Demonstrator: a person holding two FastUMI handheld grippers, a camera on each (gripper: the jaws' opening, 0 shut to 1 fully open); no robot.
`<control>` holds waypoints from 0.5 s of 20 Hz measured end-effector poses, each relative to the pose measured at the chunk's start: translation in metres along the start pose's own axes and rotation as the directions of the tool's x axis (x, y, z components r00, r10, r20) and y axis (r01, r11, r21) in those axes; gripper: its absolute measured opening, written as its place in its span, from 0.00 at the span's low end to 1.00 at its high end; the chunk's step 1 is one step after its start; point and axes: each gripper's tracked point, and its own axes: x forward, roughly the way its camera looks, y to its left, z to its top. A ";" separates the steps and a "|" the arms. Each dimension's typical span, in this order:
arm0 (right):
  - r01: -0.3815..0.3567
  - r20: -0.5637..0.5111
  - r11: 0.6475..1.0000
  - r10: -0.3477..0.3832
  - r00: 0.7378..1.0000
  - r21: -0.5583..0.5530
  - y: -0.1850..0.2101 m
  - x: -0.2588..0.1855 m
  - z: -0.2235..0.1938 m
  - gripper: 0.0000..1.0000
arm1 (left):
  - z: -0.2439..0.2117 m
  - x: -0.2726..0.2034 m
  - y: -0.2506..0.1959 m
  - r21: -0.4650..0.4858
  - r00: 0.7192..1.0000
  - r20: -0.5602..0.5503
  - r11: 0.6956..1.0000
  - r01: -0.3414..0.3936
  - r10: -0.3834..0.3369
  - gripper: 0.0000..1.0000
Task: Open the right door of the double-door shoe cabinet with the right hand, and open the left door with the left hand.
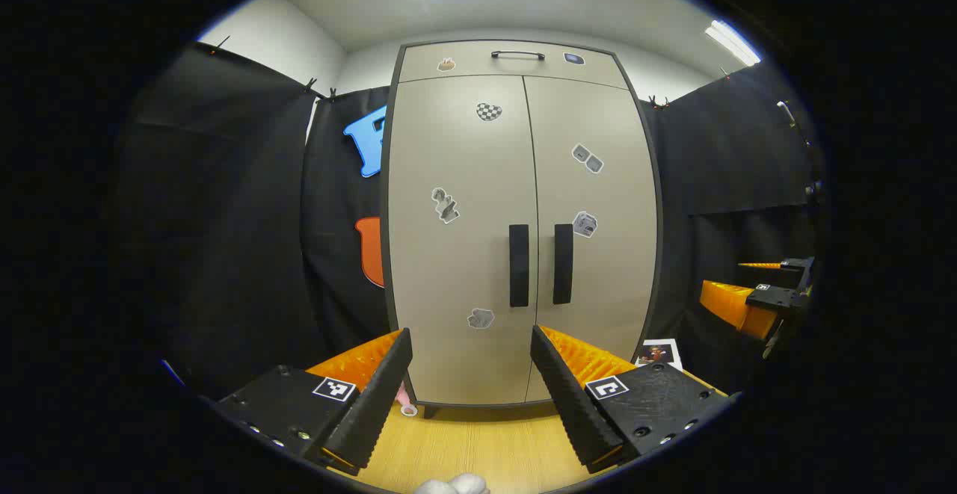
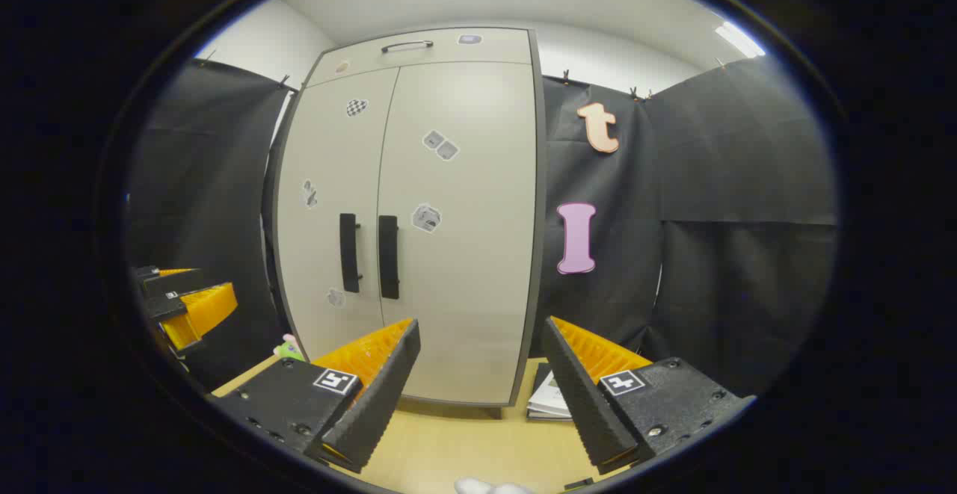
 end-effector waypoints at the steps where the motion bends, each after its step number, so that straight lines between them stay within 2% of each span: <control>1: 0.003 0.002 1.000 -0.003 1.000 0.005 0.000 0.001 0.000 1.00 | -0.001 0.001 0.000 0.000 1.000 -0.003 1.000 0.000 0.000 0.96; 10: -0.008 -0.014 1.000 0.008 1.000 -0.003 0.013 0.006 -0.003 1.00 | -0.006 0.004 0.015 -0.007 1.000 -0.013 1.000 -0.015 0.015 0.96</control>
